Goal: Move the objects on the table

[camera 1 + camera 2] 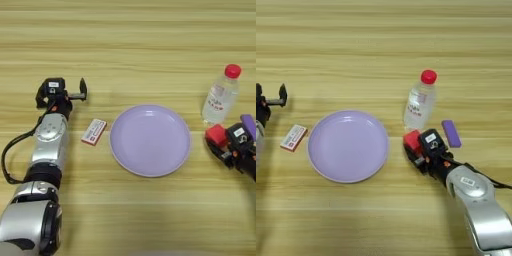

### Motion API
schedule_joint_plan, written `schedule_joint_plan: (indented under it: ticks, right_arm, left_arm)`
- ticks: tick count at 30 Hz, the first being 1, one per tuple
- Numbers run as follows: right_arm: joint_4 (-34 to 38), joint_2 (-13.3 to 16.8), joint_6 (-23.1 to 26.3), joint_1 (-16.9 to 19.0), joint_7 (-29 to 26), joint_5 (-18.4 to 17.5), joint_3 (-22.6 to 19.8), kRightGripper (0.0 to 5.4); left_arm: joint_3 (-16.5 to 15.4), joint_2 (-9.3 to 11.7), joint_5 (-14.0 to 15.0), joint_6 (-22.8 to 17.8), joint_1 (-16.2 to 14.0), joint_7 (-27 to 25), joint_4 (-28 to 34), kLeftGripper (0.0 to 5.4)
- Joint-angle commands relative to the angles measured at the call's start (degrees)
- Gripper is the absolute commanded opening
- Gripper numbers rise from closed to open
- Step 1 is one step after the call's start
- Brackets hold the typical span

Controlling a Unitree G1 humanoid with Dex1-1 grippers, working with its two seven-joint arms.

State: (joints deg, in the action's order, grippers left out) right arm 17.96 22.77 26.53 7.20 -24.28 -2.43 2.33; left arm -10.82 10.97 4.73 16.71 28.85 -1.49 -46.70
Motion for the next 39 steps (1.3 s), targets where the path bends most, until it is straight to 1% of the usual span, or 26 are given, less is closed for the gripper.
schedule_joint_plan:
  ticks: [1,2,4,18,22,25,29,34,39]
  right_arm:
    - [-2.29,0.82,-0.74,-0.81,0.25,0.85,0.09,2.25]
    - [-2.27,0.78,-0.74,-0.82,0.25,0.87,0.05,2.25]
    - [-1.94,0.64,-0.57,-0.76,0.31,0.72,-0.15,2.63]
    - [3.01,0.24,-0.68,-1.6,2.0,-0.21,-3.6,4.16]
    - [2.42,-0.28,-1.16,-2.77,2.68,-0.59,-4.76,4.54]
    - [0.96,-0.62,-2.15,-4.25,3.77,-0.17,-5.41,4.89]
    - [-1.32,-0.96,-3.67,-6.22,4.34,-0.15,-5.38,5.32]
    - [-4.32,-1.32,-6.13,-8.69,4.66,-0.06,-5.42,5.37]
    - [-6.86,-1.47,-7.27,-11.11,4.63,-0.26,-5.19,5.37]
  left_arm:
    - [-0.14,0.74,-0.17,-0.11,-0.14,-0.21,0.04,5.4]
    - [-0.16,0.76,-0.17,-0.11,-0.13,-0.23,0.02,5.4]
    - [-0.18,0.78,-0.18,-0.11,-0.13,-0.25,0.01,5.4]
    - [-0.11,0.81,-0.19,0.1,-0.08,-0.34,-0.32,5.4]
    - [-0.07,0.75,-0.24,0.19,-0.02,-0.3,-0.52,5.4]
    - [-0.06,0.73,-0.23,0.21,-0.01,-0.35,-0.54,5.4]
    - [0.01,0.63,-0.25,0.23,-0.03,-0.34,-0.48,5.4]
    - [0.24,0.32,-0.39,0.25,-0.21,-0.2,-0.16,5.4]
    - [0.41,0.12,-0.46,0.29,-0.19,-0.04,-0.16,5.4]
